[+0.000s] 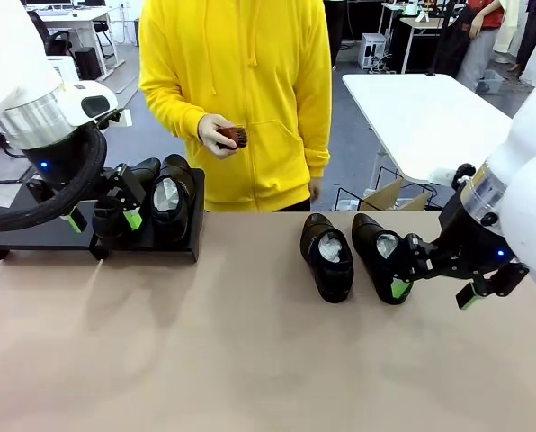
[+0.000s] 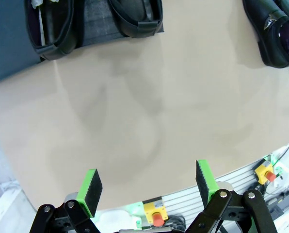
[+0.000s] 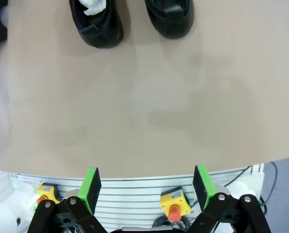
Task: Organize the shoes by placing them on the stand.
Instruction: Pick up one Shoe and place it in the middle of the table.
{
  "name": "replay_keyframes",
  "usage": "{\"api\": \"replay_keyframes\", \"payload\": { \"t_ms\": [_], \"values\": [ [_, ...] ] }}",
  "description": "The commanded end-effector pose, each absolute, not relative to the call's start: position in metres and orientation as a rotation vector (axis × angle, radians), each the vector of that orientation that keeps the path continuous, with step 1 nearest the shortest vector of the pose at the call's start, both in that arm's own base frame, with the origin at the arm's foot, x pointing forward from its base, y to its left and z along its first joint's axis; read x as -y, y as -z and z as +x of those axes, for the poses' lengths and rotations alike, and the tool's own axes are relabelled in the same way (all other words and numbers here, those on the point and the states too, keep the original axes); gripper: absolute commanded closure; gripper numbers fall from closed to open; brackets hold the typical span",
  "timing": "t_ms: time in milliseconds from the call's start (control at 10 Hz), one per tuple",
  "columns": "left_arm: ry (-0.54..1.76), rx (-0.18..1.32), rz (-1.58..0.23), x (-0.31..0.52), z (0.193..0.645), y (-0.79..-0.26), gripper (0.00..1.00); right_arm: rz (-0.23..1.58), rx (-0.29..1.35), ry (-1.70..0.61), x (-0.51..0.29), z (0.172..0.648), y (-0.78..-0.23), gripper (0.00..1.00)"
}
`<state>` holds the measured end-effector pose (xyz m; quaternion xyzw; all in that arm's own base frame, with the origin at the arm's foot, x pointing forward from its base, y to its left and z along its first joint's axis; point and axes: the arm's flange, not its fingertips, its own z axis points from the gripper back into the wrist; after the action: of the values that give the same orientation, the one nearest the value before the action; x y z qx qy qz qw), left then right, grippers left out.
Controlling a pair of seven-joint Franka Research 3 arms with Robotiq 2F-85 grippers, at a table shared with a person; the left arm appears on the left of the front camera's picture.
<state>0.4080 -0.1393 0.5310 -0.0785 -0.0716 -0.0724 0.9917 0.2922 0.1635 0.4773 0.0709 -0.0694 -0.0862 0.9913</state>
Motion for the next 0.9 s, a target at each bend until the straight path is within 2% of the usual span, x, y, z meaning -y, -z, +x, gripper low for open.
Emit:
{"api": "replay_keyframes", "payload": {
  "t_ms": [0, 300, 800],
  "values": [
    [0.129, 0.153, -0.152, 0.139, 0.408, -0.531, 0.00, 0.125, 0.159, 0.164, -0.164, 0.299, -0.473, 0.00],
    [0.129, 0.153, -0.152, 0.139, 0.408, -0.531, 0.00, 0.104, 0.168, 0.149, -0.170, 0.328, -0.482, 0.00],
    [0.129, 0.153, -0.152, 0.139, 0.408, -0.531, 0.00, 0.047, 0.088, 0.105, -0.197, 0.423, -0.462, 0.00]
  ]
}}
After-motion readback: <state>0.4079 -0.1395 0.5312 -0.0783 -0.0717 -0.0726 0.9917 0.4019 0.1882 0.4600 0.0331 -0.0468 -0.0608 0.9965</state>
